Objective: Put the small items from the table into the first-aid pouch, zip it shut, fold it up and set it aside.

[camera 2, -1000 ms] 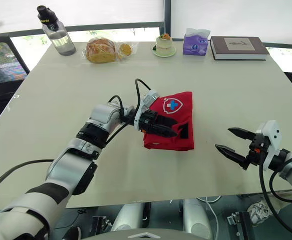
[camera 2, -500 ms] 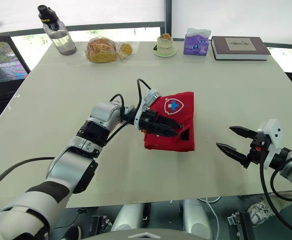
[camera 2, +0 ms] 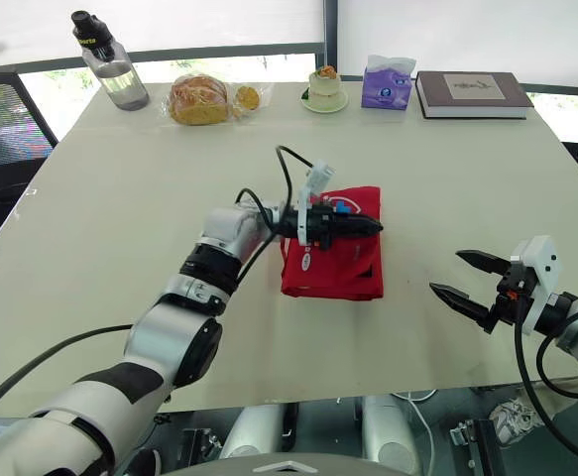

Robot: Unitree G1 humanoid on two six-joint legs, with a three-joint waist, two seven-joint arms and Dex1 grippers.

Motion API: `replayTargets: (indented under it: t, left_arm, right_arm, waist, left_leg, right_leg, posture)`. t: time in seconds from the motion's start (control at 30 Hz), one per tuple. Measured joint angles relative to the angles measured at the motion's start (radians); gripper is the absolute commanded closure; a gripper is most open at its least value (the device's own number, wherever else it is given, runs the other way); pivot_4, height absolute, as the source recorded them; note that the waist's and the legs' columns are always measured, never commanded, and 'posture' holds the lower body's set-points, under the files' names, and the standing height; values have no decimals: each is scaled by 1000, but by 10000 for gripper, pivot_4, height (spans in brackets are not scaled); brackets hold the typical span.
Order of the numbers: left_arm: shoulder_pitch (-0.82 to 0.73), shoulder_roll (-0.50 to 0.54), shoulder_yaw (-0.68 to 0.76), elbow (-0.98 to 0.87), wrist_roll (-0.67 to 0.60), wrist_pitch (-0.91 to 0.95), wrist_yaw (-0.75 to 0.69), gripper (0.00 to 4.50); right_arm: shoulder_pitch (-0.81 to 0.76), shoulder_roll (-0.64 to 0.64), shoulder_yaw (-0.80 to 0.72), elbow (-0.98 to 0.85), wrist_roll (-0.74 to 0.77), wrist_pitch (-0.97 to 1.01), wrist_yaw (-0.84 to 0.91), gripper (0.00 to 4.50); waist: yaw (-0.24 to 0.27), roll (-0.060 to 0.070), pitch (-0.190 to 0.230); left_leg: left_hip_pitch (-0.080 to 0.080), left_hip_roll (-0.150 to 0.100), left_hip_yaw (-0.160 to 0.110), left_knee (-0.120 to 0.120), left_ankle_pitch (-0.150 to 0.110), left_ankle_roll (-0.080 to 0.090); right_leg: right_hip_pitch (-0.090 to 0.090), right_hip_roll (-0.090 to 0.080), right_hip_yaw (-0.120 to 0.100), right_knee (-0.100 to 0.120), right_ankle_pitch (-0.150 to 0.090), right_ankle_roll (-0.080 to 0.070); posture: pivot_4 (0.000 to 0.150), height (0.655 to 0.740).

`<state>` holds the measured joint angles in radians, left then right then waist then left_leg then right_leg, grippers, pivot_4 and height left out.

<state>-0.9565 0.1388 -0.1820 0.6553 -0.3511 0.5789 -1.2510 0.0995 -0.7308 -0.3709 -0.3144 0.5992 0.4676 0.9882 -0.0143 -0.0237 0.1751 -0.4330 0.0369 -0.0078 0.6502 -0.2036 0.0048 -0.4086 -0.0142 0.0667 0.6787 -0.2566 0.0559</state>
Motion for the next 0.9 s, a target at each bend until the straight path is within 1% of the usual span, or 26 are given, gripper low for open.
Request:
replayTargets:
  t: [0.1, 0.23, 0.33, 0.4, 0.5, 0.6, 0.67, 0.73, 0.77, 0.83, 0.9]
  left_arm:
    - [49, -2, -88, -55, 97, -154, 12, 43946]
    - [76, 2, -163, -81, 177, -267, 4, 43946]
    - [93, 20, -235, -103, 231, -330, -53, 43946]
    - [100, 31, -258, -124, 214, -295, -147, 43946]
    - [100, 29, -253, -136, 167, -218, -214, 43946]
    - [90, 25, -201, -136, 106, -149, -240, 43946]
    - [49, 22, -142, -127, 45, -90, -250, 43946]
    - [-36, 12, -72, -77, 15, -89, -229, 43946]
    - [-115, 1, -14, 12, 15, -125, -165, 43946]
    - [-161, -7, 19, 81, 21, -159, -98, 43946]
    - [-245, -27, 56, 260, 70, -244, 82, 43946]
  right_arm:
    - [4, 0, 0, 0, -2, -6, 0, 0]
    - [5, 0, 0, 0, -2, -8, 0, 0]
    - [12, 0, 0, 0, -1, -8, -1, 0]
    - [15, 0, 0, 0, 3, -6, -1, 0]
    - [15, 0, 0, 0, 8, -4, -1, 0]
    - [15, 0, 0, 0, 10, -4, -1, 0]
    - [15, 0, 0, 0, 10, -3, -1, 0]
    - [12, 0, 2, 0, 12, -3, -1, 0]
    - [9, 0, 4, 0, 13, -2, -2, 0]
    - [9, 0, 5, 1, 14, -1, -1, 0]
    - [4, -1, 8, 2, 10, -2, -1, 0]
  waist:
    - [3, 2, -1]
    - [5, 2, -2]
    - [4, 3, -3]
    - [1, 3, -3]
    - [-1, 3, -2]
    - [-1, 3, -2]
    - [-1, 3, -2]
    - [1, 3, -1]
    - [3, 3, -1]
    - [1, 3, -2]
    - [2, 2, -1]
  left_leg:
    - [2, 0, 0, 0, 0, 0]
    - [3, -1, -1, 1, 0, 0]
    - [3, -1, -1, 1, 0, 0]
    - [3, -1, -2, 1, 0, 0]
    - [2, -1, -2, 1, 0, 0]
    - [2, -1, -2, 1, 0, 0]
    - [1, -1, -2, 1, 0, 0]
    - [1, -1, -2, 1, 0, 0]
    - [1, -1, -2, 2, 0, 0]
    - [1, -1, -2, 1, 0, 0]
    - [1, -1, -3, 1, 0, 0]
  right_leg:
    - [2, 0, 0, 0, 0, 0]
    - [5, 0, 0, -1, -1, 1]
    - [5, 0, 1, -2, -1, 1]
    - [5, 0, 1, -2, -1, 1]
    - [5, 1, 1, -2, -2, 3]
    - [4, 1, 1, -1, -2, 3]
    - [4, 1, 1, -1, -2, 3]
    - [4, 1, 0, -2, -2, 3]
    - [4, 1, 0, -2, -2, 4]
    - [4, 1, 1, -2, -2, 4]
    - [4, 1, 1, -2, -2, 4]
  posture:
    - [1500, 7400]
    - [1500, 7400]
    - [1500, 7400]
    - [1500, 7400]
    - [1500, 7400]
    - [1500, 7400]
    - [1500, 7400]
    - [1500, 7400]
    - [1500, 7400]
    - [1500, 7400]
    - [1500, 7400]
